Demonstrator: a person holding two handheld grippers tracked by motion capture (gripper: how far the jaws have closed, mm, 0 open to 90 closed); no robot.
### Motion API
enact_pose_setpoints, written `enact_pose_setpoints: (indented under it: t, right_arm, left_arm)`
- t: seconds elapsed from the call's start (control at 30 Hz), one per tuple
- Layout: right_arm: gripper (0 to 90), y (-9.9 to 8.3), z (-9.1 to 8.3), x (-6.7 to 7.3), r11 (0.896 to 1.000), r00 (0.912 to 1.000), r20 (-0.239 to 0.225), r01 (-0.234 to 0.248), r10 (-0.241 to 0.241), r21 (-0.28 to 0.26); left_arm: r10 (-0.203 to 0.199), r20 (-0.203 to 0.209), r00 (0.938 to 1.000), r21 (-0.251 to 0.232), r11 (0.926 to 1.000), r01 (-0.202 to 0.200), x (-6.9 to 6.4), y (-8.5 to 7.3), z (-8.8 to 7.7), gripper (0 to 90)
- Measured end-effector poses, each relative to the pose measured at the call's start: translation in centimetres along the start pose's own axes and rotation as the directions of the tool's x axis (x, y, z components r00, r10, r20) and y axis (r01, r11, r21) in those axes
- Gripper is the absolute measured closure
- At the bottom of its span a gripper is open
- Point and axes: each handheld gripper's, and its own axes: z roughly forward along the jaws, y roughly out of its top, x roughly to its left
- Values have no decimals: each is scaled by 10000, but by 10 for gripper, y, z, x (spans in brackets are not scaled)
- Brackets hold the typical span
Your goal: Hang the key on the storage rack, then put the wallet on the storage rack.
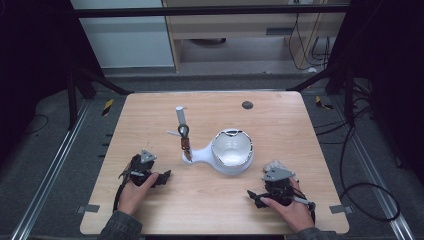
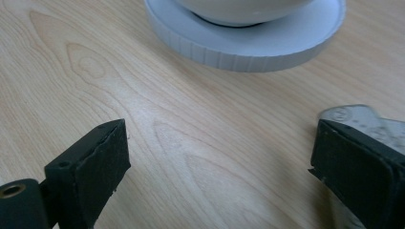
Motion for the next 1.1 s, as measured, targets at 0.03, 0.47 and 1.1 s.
enact_pose_setpoints:
  t: [0.03,0.47,1.1]
  right_arm:
    - [62,0,-4,-1,10000,9998,209,0,0,-2]
    - [77,13,-34,-41,9868,9937,947,-740,607,1442]
    - [79,23,-46,-80,9288,9898,556,-1420,1309,3423]
  left_arm:
    - [-11,25,10000,-33,10000,12,0,0,0,57]
    - [-54,-26,10000,-246,9997,53,2,-4,2,18]
    - [-80,-28,10000,-249,9997,79,-1,-4,2,8]
